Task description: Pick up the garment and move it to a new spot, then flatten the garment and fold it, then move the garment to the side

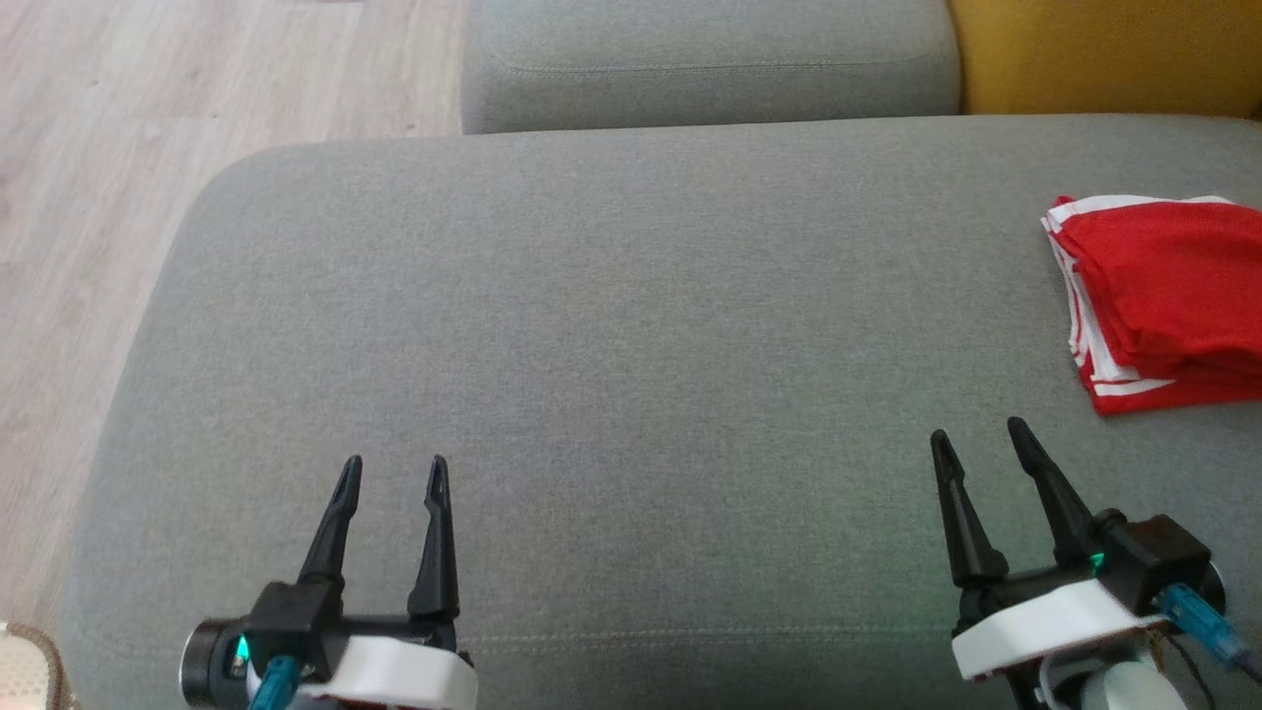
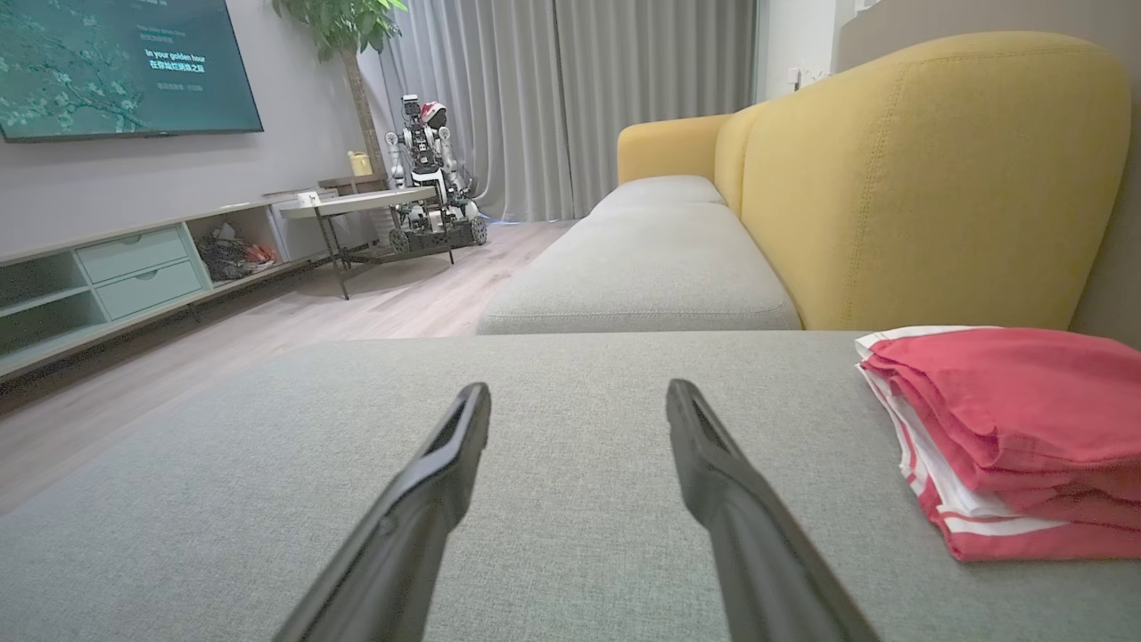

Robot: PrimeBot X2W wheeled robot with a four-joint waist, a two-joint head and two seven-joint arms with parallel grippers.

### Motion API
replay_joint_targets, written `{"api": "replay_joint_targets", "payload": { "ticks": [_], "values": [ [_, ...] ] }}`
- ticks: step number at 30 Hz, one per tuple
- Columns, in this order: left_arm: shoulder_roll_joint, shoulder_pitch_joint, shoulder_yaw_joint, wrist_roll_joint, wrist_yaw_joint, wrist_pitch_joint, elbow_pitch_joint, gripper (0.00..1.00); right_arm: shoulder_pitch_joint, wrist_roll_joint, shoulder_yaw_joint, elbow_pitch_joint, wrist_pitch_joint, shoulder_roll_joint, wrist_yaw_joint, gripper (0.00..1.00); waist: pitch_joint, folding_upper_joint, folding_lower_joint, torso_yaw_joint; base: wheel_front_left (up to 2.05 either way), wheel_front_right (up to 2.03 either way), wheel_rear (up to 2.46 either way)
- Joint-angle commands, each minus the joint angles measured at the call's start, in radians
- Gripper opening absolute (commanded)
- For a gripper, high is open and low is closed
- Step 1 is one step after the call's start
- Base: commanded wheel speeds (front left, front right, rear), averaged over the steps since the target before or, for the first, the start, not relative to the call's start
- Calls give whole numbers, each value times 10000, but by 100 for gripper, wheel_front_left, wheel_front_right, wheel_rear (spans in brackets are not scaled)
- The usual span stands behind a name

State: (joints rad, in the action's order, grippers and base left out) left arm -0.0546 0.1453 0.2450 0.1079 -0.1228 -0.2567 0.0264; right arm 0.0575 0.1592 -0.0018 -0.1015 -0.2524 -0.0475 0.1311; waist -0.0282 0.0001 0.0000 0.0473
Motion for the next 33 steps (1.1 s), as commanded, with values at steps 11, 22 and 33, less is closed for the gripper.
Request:
{"api": "replay_joint_targets", "payload": {
  "ticks": [11, 22, 33],
  "values": [
    [22, 138, 18, 158, -29, 21, -806, 0, 126, 144, 92, -511, 32, 6, 0, 0, 19, -1, 0, -270, 0, 0, 0],
    [-70, -92, -202, 1596, 187, 263, -959, 0, -36, 1522, 79, -595, 282, -79, 0, 0, 45, -1, 0, -289, 0, 0, 0],
    [-134, -332, -399, 2874, 415, 491, -1168, 0, -182, 2747, 58, -673, 513, -137, -1, 0, 68, -1, 0, -305, 0, 0, 0]
  ]
}}
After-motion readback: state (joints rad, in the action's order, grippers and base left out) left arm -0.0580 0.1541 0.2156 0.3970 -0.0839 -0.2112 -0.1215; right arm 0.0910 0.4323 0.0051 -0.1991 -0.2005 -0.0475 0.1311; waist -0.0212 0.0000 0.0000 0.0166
